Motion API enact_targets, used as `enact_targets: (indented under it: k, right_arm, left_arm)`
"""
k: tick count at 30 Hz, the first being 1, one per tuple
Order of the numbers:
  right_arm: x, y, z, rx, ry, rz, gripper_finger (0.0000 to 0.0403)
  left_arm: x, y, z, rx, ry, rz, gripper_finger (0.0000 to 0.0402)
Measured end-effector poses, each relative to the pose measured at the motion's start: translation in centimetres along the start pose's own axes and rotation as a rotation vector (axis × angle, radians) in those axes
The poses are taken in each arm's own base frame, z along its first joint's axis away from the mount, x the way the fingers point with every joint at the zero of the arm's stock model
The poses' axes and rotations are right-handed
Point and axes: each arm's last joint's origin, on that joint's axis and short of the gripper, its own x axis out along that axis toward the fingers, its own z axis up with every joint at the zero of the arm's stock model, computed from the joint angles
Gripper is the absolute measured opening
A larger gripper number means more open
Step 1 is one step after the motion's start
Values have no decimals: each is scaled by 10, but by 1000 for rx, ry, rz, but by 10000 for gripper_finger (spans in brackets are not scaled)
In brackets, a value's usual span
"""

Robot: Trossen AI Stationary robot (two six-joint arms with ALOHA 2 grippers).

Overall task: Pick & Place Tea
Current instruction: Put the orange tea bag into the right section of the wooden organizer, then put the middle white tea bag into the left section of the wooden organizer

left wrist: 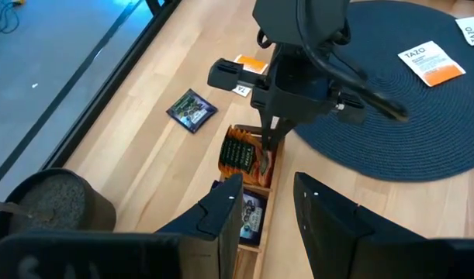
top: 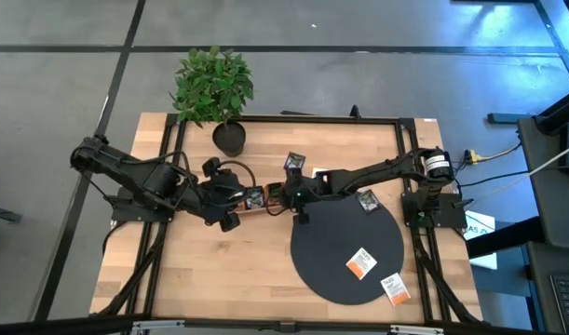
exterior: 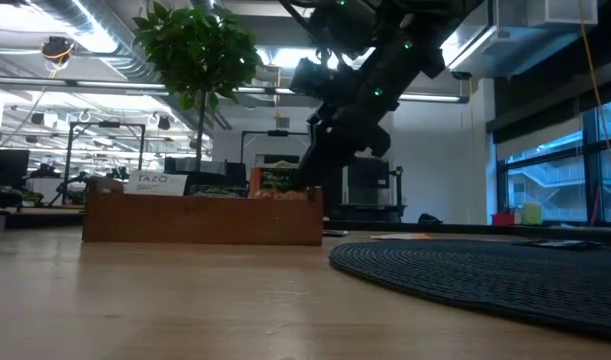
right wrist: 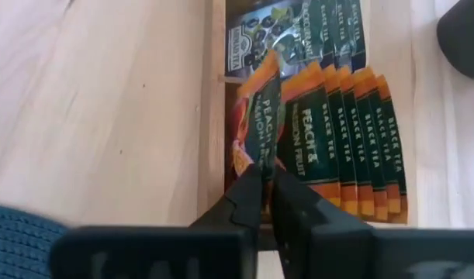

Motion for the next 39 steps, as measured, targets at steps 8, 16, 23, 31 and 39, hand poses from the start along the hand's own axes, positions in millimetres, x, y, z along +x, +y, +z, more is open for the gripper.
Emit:
enact_targets:
  k: [8,16,23,31,39]
  right_arm:
    - [-11,-8,12,2,87,-76,123]
    - [-44,-16,30,183,203,-29,162]
    - [-98,5,14,423,152,63,162]
    - [-146,45,-32,708,166,114,161]
    - [-147,69,-69,858,252,144,161]
  left_arm:
    - [0,0,0,0,0,0,114]
    - [7,-9,7,-13,-73,21,114]
    - [29,-31,10,-7,-83,-16,114]
    - [78,-66,19,5,-115,-109,114]
    - [141,-97,34,83,-244,-329,114]
